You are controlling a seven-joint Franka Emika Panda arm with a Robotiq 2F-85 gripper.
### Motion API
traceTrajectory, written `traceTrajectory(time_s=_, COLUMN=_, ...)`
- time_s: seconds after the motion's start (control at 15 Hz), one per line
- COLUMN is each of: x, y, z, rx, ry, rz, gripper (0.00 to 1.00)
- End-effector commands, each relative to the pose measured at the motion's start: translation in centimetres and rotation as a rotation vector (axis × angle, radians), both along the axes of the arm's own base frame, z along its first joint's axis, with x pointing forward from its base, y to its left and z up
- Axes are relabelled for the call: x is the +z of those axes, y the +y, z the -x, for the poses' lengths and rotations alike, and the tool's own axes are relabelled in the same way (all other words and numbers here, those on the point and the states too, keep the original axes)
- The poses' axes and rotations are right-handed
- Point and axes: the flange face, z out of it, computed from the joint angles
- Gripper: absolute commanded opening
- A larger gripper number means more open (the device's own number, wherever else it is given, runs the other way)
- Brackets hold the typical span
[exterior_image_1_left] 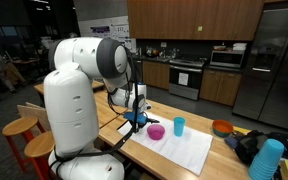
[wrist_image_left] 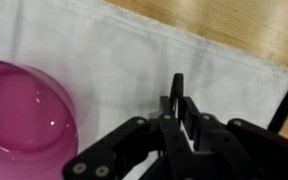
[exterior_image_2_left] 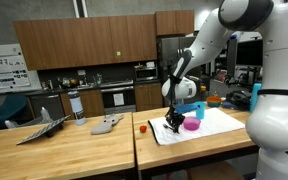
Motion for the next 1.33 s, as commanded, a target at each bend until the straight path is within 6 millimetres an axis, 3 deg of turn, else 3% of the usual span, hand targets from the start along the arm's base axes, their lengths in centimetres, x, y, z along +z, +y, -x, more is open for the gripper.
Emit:
traceTrajectory(time_s=0.0, x=0.9, y=-1.6, z=1.3, rx=-0.018, ry=-0.031, rz=0.026, gripper=0.04)
traceTrajectory(time_s=0.27, x=1.0, y=-1.6, z=0.8, rx=0.003, ry=-0.030, rz=0.047, gripper=0.04)
traceTrajectory(time_s=0.33, x=1.0, y=-1.4, z=0.5, rx=0.008, ry=-0.030, rz=0.042, gripper=0.40)
traceTrajectory(time_s=0.4, x=1.1, y=-1.0, z=0.3, rx=-0.011, ry=-0.020, rz=0.027, gripper=0.41)
traceTrajectory(time_s=0.47, x=0.5, y=-1.5, z=0.5, rx=0.005, ry=-0.021, rz=0.032, gripper=0.21)
traceTrajectory(time_s=0.67, x=0.6, y=-1.2, z=0.3, rx=0.002, ry=-0.024, rz=0.030, gripper=0.40)
traceTrajectory(time_s=0.93, x=0.7, y=-1.2, z=0.3, rx=0.001, ry=-0.024, rz=0.030, gripper=0.41)
traceTrajectory(time_s=1.0, x=0.7, y=-1.2, z=0.3, rx=0.001, ry=-0.025, rz=0.030, gripper=0.66)
traceTrajectory(time_s=1.07, x=0.6, y=-0.8, z=0.4, rx=0.001, ry=-0.019, rz=0.033, gripper=0.67)
traceTrajectory(time_s=1.27, x=1.2, y=0.0, z=0.4, rx=0.034, ry=-0.030, rz=0.053, gripper=0.82)
